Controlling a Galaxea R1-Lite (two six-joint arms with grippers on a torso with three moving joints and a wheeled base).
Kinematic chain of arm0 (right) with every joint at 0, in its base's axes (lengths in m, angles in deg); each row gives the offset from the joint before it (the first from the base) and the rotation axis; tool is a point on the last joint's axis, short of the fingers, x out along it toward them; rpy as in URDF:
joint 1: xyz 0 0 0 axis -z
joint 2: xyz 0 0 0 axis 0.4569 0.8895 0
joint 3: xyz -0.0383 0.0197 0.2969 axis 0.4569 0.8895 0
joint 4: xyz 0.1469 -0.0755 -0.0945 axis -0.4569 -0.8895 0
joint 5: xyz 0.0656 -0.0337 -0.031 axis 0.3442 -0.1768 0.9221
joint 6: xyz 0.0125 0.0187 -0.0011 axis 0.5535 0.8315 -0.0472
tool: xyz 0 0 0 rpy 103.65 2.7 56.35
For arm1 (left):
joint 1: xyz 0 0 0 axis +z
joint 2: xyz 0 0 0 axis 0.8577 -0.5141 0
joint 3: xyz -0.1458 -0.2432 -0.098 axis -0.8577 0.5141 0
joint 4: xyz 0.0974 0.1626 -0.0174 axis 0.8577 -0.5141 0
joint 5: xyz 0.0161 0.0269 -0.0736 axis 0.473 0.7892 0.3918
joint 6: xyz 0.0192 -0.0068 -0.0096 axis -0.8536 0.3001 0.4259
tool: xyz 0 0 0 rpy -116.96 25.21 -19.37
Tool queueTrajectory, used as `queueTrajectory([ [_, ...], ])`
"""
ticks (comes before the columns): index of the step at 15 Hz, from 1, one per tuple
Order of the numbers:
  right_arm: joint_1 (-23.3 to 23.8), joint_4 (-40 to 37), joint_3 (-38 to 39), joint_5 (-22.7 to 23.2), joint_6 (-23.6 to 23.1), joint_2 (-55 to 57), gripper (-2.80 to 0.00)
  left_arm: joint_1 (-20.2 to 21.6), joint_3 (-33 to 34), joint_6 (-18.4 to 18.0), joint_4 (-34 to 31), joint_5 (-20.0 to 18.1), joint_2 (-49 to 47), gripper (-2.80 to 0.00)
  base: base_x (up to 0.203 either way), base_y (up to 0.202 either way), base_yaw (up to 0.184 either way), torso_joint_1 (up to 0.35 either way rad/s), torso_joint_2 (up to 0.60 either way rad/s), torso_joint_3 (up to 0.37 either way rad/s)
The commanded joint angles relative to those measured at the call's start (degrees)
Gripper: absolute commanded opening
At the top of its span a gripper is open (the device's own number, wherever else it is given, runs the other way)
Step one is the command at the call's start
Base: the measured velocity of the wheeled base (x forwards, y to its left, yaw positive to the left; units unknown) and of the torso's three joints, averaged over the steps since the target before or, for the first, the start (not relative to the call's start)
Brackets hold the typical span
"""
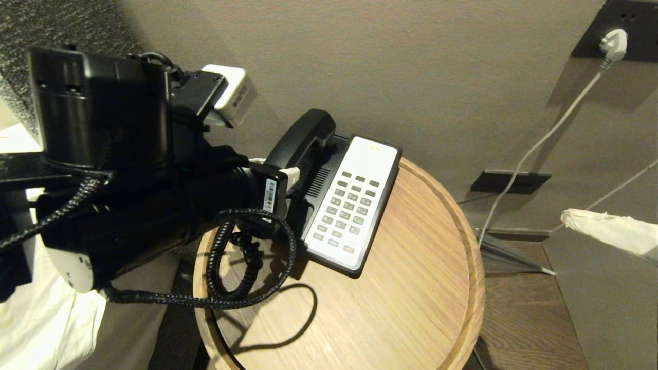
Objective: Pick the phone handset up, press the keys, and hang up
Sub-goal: Put the handset back
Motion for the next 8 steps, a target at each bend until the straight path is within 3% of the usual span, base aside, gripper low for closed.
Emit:
queueTrajectory([
  [1, 0.0, -0.1, 0.8, -0.1, 0.1, -1.0, -2.8, -1.6, 0.2, 0.0, 0.1, 0.2, -1.9, -2.8, 0.0, 0.0, 0.0, 0.0, 0.0, 0.0],
  [8, 0.0, 0.1, 1.3, 0.4, -0.3, -2.3, -2.8, -1.6, -3.3, 0.0, 0.5, 1.6, -5.3, -2.8, 0.0, 0.0, 0.0, 0.0, 0.0, 0.0],
])
